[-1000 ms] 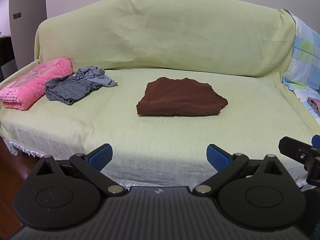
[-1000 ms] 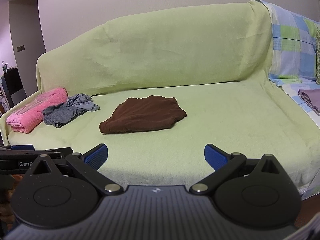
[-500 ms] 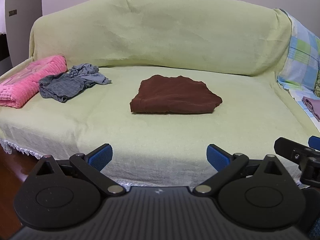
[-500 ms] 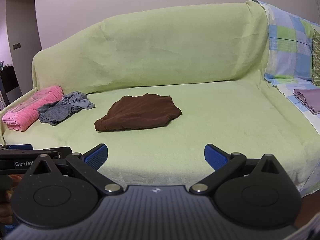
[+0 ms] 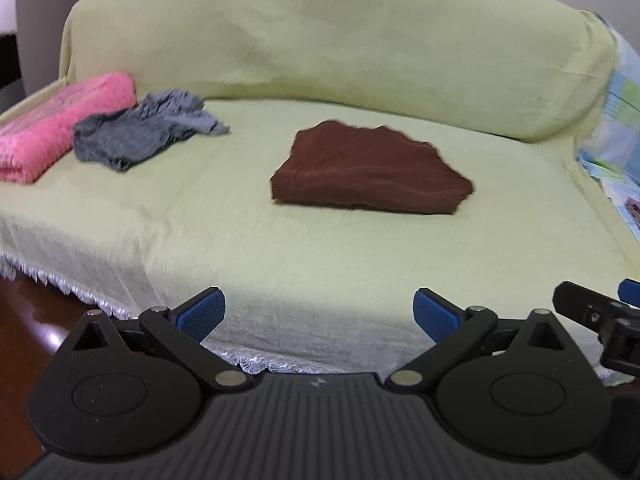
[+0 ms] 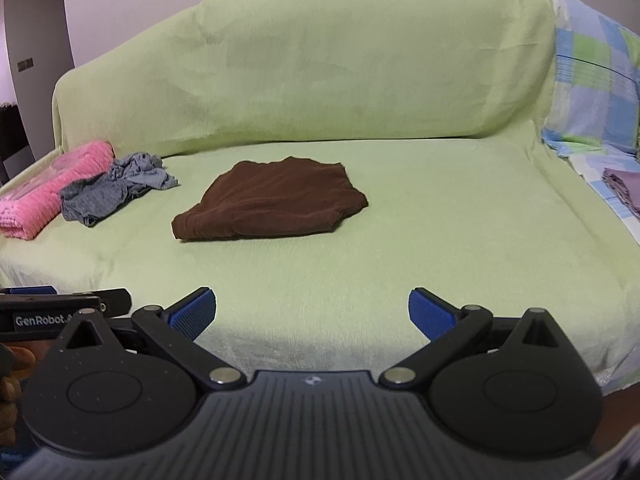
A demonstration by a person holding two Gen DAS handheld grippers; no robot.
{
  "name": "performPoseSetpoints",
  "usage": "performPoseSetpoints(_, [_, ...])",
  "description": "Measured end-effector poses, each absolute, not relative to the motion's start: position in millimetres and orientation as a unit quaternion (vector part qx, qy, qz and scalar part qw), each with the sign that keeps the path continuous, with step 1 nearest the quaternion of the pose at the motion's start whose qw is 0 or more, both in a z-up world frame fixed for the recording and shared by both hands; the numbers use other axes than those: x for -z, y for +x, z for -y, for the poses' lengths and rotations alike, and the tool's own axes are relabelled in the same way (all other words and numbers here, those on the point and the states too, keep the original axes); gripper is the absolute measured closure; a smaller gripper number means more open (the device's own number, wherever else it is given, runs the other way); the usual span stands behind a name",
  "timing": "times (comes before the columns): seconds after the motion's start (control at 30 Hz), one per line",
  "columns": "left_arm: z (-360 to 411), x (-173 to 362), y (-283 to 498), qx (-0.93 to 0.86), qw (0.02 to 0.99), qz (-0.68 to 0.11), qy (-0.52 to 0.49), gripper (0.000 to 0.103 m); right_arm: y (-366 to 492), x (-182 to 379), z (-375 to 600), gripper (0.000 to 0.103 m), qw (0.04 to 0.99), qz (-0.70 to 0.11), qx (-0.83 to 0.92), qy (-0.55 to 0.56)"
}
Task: Fold clothes
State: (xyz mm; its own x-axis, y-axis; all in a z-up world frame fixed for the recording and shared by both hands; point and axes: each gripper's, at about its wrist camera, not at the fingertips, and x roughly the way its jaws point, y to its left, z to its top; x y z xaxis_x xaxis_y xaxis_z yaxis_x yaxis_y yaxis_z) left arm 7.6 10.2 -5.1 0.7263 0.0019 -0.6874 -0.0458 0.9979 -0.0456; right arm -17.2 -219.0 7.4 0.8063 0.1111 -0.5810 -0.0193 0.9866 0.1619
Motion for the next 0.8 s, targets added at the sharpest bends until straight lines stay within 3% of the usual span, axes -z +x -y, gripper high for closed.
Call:
performPoseSetpoints(0.53, [-35, 70, 136, -0.011, 0.912, -0.408, -0.032, 0.002, 99, 60, 223, 0.001, 0.937, -0.326, -0.05, 0.113])
performPoseSetpoints(0.8, [-47, 94, 204, 0.048, 0.884, -0.463, -0.031, 0.002, 175, 76, 219, 0.002, 0.929, -0.335, -0.046, 0.149])
